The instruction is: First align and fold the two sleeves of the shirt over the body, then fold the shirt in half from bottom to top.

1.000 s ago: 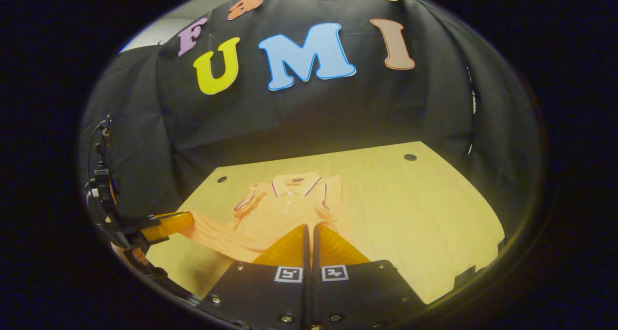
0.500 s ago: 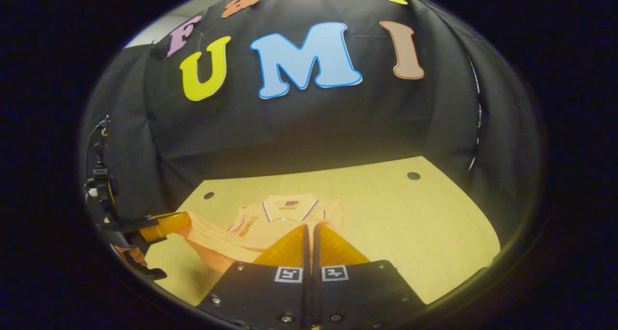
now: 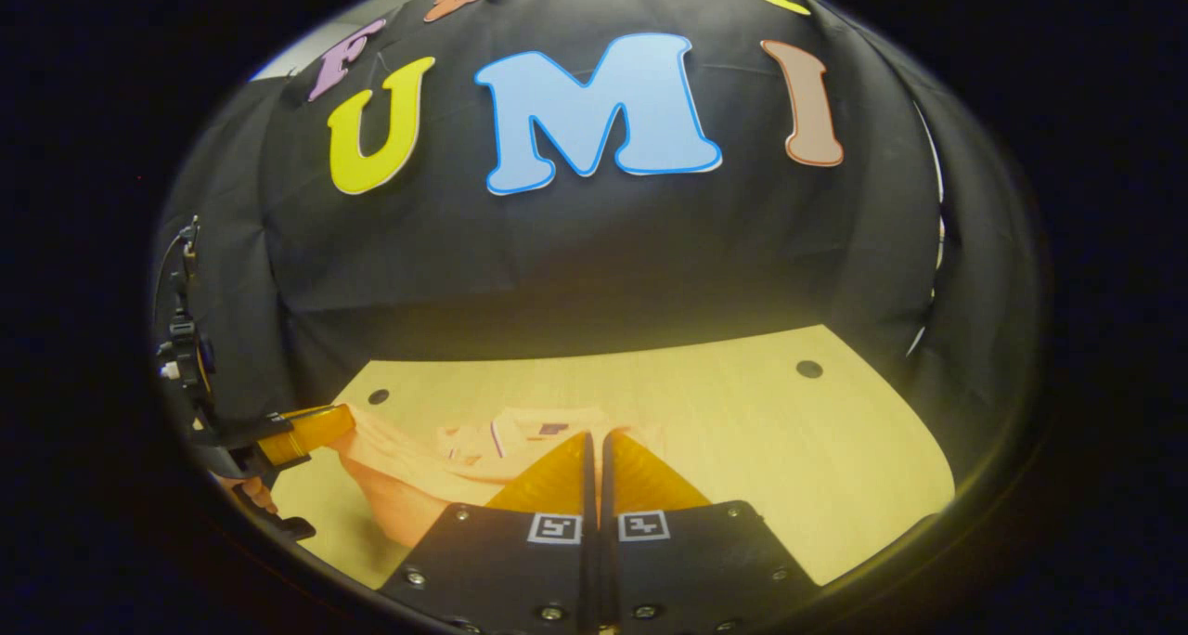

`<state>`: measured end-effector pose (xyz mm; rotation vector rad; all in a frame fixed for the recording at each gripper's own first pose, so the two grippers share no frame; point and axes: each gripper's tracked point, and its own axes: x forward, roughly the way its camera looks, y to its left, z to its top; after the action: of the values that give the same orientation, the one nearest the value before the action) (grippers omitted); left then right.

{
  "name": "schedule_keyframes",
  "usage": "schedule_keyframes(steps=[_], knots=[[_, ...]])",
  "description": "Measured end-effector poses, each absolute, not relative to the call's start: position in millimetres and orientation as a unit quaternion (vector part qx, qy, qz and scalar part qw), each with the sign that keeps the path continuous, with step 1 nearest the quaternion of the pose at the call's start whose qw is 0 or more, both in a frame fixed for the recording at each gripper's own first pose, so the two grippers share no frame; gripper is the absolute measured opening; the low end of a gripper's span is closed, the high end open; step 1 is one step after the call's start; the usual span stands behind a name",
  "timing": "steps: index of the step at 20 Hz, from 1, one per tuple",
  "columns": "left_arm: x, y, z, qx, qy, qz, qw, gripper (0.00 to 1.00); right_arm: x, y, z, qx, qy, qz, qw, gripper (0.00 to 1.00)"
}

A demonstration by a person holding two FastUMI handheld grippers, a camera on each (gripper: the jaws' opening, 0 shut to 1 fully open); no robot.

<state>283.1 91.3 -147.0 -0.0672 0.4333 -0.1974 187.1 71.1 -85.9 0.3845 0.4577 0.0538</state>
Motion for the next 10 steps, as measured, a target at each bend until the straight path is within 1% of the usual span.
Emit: schedule_keyframes(steps=[5, 10], knots=[[327, 92, -159, -0.031, 0.208, -0.095, 0.973, 0.06, 232, 71, -97, 0.175, 0.233, 0.019, 0.956, 0.00], [370, 87, -181, -0.011, 0.196, -0.098, 0.976, 0.06, 276, 74, -121, 0.161, 0.243, 0.003, 0.956, 0.00]])
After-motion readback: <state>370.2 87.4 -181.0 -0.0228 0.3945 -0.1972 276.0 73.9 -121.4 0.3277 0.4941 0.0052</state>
